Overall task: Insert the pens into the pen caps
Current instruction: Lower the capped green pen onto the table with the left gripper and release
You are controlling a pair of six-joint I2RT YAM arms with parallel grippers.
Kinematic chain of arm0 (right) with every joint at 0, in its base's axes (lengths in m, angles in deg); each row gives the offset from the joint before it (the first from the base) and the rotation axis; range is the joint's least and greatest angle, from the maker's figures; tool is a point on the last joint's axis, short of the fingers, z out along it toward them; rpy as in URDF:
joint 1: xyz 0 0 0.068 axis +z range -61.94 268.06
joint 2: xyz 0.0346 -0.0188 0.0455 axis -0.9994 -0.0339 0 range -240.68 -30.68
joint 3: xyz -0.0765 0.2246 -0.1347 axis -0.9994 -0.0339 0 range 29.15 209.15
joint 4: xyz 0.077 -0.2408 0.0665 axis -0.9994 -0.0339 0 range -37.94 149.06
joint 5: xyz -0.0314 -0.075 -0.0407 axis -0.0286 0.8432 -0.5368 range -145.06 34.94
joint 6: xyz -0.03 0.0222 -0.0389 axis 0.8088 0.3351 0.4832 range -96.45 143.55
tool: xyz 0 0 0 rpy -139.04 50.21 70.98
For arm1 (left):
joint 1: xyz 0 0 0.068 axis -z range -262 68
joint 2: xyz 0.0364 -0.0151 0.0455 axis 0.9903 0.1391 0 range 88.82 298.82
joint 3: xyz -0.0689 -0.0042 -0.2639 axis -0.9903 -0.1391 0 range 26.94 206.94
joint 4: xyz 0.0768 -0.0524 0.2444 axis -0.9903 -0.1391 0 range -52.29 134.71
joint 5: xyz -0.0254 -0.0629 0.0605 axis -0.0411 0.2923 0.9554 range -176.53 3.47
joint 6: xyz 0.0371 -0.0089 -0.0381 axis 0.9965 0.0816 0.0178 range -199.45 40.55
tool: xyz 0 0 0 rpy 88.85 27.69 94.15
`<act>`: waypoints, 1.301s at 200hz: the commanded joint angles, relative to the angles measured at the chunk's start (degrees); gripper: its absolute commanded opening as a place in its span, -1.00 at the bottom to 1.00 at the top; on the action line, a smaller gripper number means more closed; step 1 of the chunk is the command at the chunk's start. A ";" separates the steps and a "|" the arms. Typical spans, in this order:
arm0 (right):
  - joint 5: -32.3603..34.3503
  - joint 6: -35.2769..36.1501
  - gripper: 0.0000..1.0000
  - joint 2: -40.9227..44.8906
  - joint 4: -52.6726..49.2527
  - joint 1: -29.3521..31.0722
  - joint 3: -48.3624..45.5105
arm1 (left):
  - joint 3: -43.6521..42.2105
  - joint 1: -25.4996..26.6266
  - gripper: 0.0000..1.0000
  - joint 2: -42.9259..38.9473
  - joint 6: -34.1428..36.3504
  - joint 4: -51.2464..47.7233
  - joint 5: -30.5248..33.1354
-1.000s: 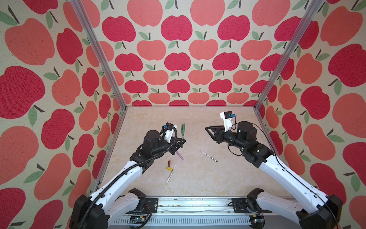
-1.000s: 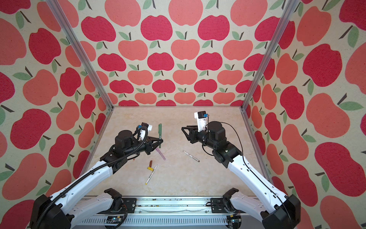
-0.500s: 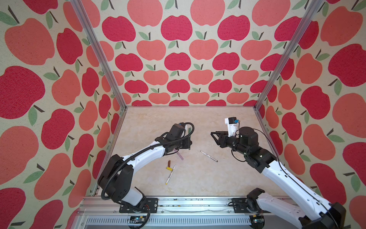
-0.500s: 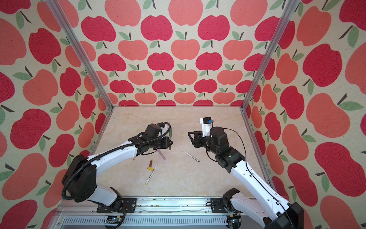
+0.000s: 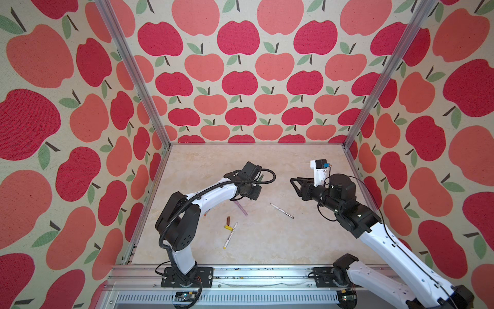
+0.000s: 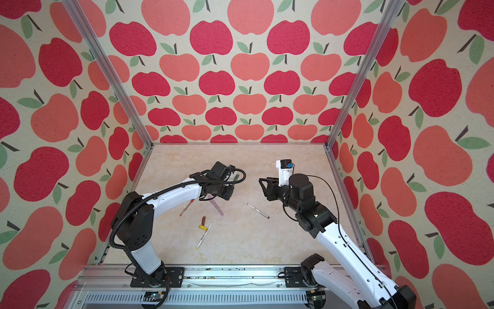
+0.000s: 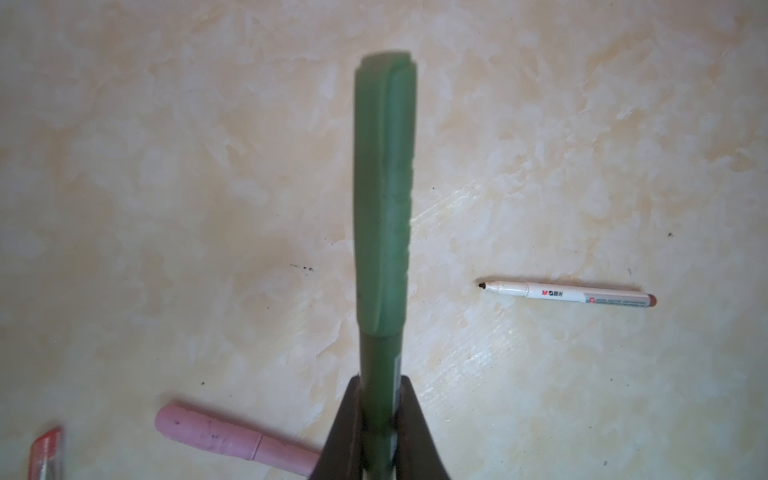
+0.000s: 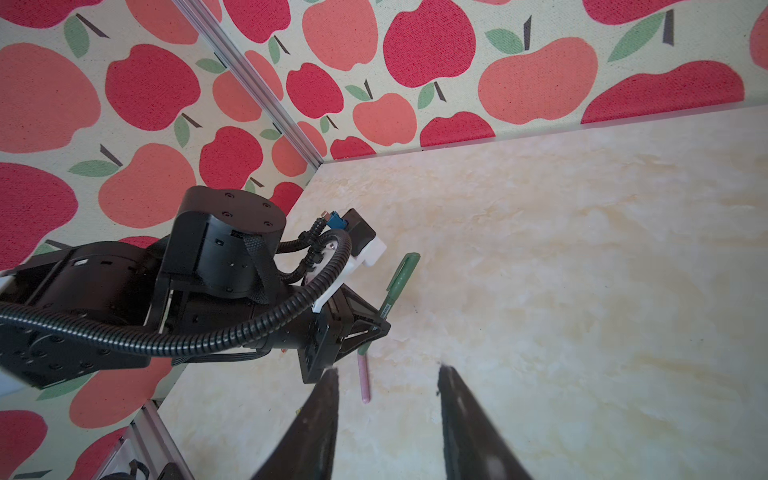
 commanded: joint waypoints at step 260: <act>-0.37 3.94 -0.16 6.60 -5.58 -7.91 -0.24 | 17.34 5.29 -0.45 22.51 24.01 -13.64 14.97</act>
